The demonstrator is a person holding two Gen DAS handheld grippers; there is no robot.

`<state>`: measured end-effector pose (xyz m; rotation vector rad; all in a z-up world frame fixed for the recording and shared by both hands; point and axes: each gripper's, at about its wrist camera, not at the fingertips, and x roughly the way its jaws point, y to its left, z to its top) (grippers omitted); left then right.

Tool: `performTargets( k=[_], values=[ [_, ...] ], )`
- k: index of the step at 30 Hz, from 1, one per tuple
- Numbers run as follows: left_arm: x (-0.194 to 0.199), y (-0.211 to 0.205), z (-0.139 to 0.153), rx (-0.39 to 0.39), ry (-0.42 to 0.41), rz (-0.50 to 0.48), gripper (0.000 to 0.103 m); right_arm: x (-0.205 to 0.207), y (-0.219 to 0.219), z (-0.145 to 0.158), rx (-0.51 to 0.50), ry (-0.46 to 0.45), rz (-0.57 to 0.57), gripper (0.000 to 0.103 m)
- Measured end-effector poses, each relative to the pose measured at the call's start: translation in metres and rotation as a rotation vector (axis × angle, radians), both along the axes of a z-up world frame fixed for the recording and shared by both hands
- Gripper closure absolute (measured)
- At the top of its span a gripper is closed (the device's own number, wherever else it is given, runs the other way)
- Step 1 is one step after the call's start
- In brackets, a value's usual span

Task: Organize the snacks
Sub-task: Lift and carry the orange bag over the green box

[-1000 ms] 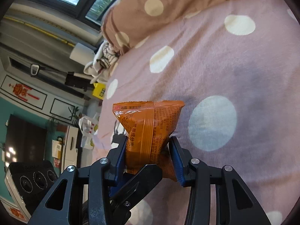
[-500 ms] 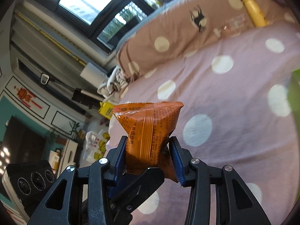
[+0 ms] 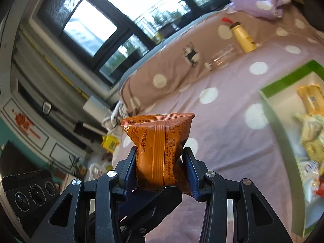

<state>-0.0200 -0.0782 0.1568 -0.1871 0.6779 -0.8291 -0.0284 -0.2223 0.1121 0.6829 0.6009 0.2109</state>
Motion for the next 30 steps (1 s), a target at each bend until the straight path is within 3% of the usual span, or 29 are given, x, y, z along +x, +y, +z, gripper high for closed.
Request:
performTargets(
  k=[8, 15, 30],
  values=[
    [-0.015, -0.026, 0.001, 0.029, -0.019, -0.057, 0.075, -0.023, -0.025, -0.004, 0.045, -0.019, -0.061, 0.057],
    [-0.017, -0.046, -0.006, 0.046, 0.020, -0.077, 0.075, -0.030, -0.047, -0.016, 0.093, 0.023, -0.096, 0.057],
    [-0.021, -0.078, -0.006, 0.065, 0.009, -0.140, 0.075, -0.045, -0.077, -0.018, 0.115, 0.013, -0.158, 0.057]
  ],
)
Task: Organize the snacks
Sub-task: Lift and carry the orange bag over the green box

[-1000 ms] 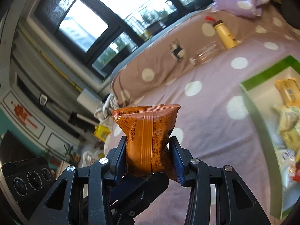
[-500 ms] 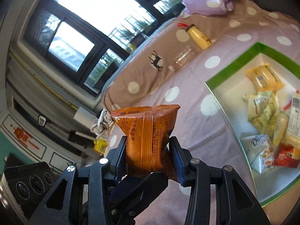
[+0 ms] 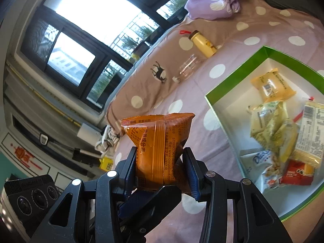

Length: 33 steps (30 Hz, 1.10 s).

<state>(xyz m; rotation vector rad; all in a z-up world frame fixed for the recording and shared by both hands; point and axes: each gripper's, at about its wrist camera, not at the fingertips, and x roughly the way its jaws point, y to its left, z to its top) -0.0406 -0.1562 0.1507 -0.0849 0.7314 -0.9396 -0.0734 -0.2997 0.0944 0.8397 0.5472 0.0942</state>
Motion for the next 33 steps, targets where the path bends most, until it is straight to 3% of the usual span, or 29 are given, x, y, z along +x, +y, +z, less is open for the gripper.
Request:
performTargets(
  k=[20, 33],
  values=[
    [-0.009, -0.093, -0.006, 0.104, -0.018, -0.208, 0.075, -0.034, -0.084, -0.022, 0.127, 0.007, -0.229, 0.057],
    [-0.014, -0.127, -0.020, 0.165, -0.011, -0.261, 0.075, -0.042, -0.111, -0.040, 0.182, 0.052, -0.293, 0.057]
  ],
)
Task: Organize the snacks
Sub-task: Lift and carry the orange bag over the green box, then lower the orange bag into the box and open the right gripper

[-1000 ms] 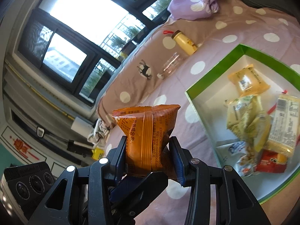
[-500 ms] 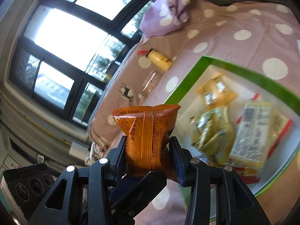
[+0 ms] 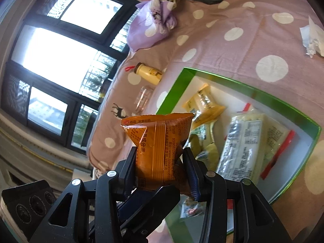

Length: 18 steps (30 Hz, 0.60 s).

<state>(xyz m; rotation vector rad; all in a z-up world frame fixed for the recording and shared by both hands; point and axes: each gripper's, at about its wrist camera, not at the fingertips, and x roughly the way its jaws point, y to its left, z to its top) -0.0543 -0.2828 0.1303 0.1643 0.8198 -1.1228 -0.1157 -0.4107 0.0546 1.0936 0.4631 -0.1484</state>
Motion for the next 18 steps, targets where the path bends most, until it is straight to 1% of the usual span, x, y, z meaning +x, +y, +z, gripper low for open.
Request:
performTargets(
  k=[4, 8, 16, 18],
  values=[
    [0.002, -0.004, -0.004, 0.000, 0.018, -0.012, 0.075, -0.001, -0.004, -0.003, 0.005, 0.019, -0.015, 0.057],
    [0.006, -0.008, -0.011, 0.000, 0.039, -0.023, 0.075, 0.001, -0.005, -0.007, -0.001, 0.060, -0.030, 0.057],
    [0.013, -0.009, -0.021, -0.015, 0.099, -0.039, 0.075, 0.005, -0.008, -0.013, -0.001, 0.124, -0.057, 0.057],
    [0.016, -0.010, -0.024, -0.020, 0.127, -0.048, 0.075, 0.006, -0.009, -0.014, -0.011, 0.149, -0.071, 0.057]
  ],
)
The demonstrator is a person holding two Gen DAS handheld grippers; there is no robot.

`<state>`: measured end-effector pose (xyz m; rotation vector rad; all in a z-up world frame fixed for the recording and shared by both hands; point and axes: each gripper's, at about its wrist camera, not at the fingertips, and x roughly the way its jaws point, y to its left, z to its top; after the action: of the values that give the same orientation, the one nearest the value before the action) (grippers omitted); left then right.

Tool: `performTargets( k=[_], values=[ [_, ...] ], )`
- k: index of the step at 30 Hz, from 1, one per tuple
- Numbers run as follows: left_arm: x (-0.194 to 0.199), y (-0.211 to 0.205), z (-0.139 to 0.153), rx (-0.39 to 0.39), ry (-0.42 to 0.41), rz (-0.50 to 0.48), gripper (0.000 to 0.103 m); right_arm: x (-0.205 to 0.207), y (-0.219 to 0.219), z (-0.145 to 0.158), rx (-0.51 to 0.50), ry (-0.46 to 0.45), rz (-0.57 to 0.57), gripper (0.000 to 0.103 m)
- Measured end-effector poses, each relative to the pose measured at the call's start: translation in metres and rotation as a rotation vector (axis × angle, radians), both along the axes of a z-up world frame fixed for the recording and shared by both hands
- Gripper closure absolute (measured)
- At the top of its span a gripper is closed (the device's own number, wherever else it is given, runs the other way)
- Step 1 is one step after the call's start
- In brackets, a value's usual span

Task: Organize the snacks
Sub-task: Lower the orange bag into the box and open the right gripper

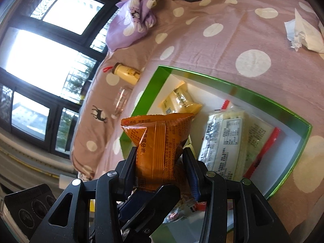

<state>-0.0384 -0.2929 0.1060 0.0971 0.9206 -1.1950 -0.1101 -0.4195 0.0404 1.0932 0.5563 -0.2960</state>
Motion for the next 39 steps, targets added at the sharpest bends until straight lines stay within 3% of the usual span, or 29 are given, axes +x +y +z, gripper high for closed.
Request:
performTargets(
  k=[14, 39],
  values=[
    [0.013, 0.004, -0.014, -0.005, 0.096, 0.025, 0.074, 0.007, 0.002, 0.000, -0.057, 0.086, -0.018, 0.057],
    [0.020, 0.001, -0.024, 0.038, 0.098, 0.080, 0.074, 0.015, 0.005, -0.002, -0.106, 0.162, -0.034, 0.057]
  ],
)
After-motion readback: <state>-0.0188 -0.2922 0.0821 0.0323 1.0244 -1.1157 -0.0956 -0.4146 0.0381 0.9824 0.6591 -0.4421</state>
